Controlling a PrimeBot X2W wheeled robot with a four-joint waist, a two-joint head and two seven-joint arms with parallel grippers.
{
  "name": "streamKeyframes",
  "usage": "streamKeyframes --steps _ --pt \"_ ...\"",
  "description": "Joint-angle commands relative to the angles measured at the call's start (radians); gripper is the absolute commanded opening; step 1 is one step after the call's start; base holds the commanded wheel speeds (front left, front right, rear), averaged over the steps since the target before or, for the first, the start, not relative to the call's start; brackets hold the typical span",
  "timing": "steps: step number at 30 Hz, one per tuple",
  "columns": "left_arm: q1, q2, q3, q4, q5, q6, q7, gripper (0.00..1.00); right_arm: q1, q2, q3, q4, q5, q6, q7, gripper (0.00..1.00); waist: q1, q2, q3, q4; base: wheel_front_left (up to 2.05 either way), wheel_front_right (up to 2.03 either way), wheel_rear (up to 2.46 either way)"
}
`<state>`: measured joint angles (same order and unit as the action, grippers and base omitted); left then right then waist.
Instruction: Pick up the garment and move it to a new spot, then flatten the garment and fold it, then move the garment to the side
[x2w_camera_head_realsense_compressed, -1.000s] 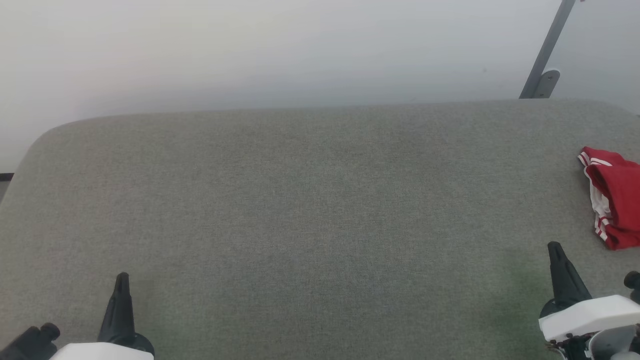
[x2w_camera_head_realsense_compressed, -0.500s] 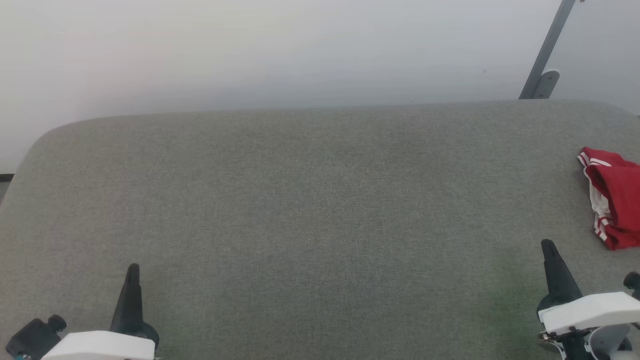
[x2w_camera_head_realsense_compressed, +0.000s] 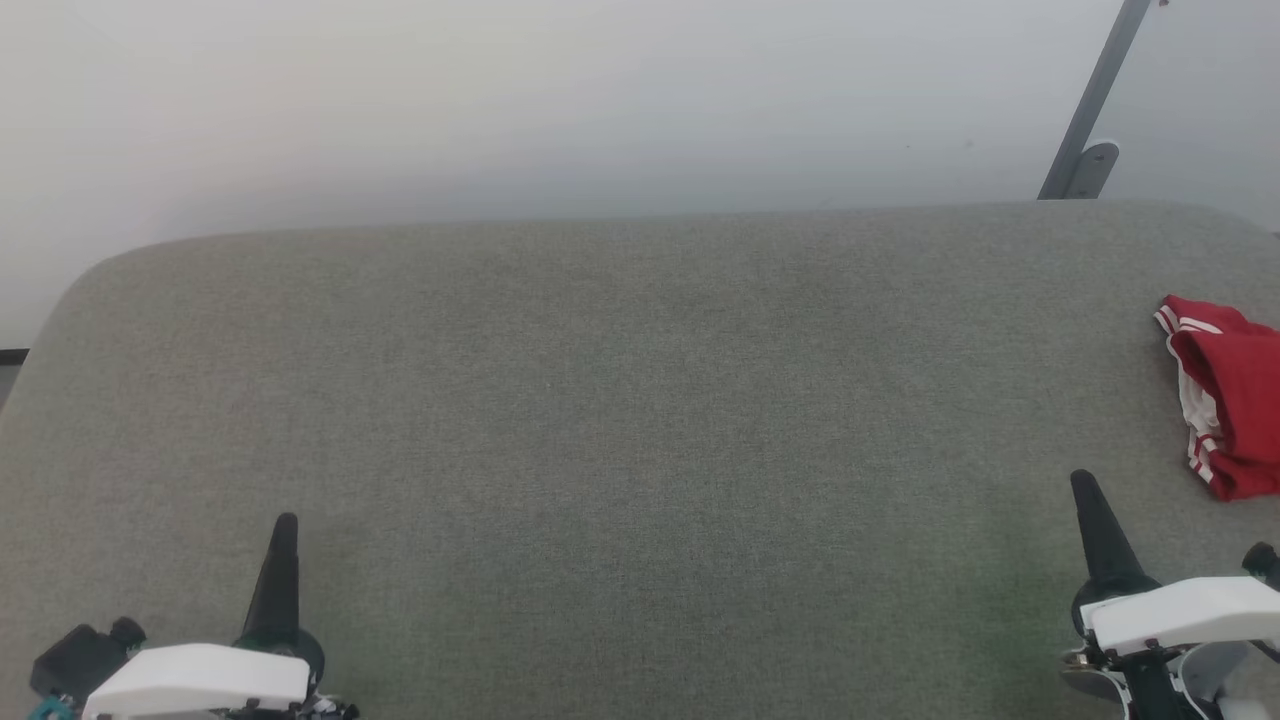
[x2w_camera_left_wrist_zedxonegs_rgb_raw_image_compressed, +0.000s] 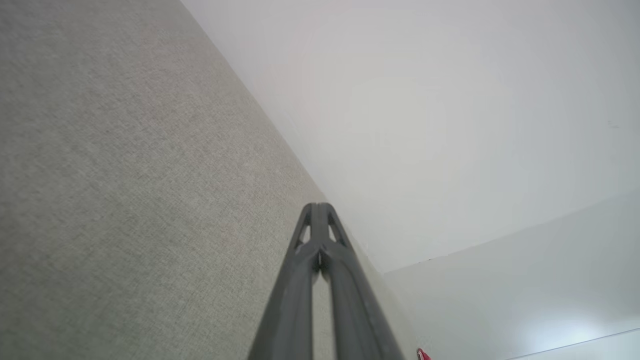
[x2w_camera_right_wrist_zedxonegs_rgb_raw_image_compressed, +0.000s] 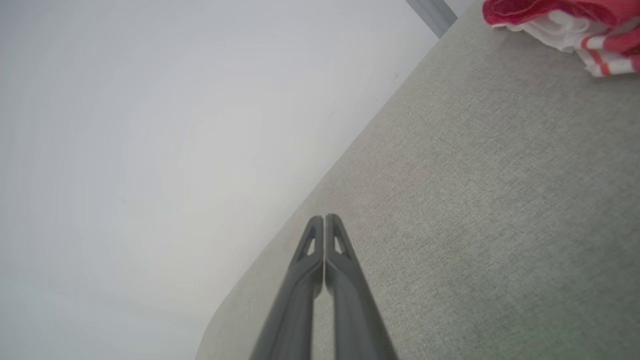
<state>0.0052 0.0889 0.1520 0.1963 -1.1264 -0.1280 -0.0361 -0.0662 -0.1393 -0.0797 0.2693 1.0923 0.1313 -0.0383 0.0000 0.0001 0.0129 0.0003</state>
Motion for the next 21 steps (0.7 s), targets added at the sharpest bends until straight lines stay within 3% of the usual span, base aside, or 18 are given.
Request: streamKeyframes --steps 1,21 --pt "-0.025 0.003 -0.001 -0.007 -0.022 -0.002 0.006 0.0 -0.02 0.0 -0.006 -0.012 0.024 0.0 0.007 0.0 0.0 -0.0001 0.0 0.0 0.0 0.0 0.0" --pt "-0.061 -0.013 -0.014 0.014 -0.189 -0.003 0.06 0.0 -0.031 0.033 -0.016 -0.018 0.203 0.0 0.061 0.0 0.0 -0.0001 -0.003 0.0 0.0 0.0 0.0"
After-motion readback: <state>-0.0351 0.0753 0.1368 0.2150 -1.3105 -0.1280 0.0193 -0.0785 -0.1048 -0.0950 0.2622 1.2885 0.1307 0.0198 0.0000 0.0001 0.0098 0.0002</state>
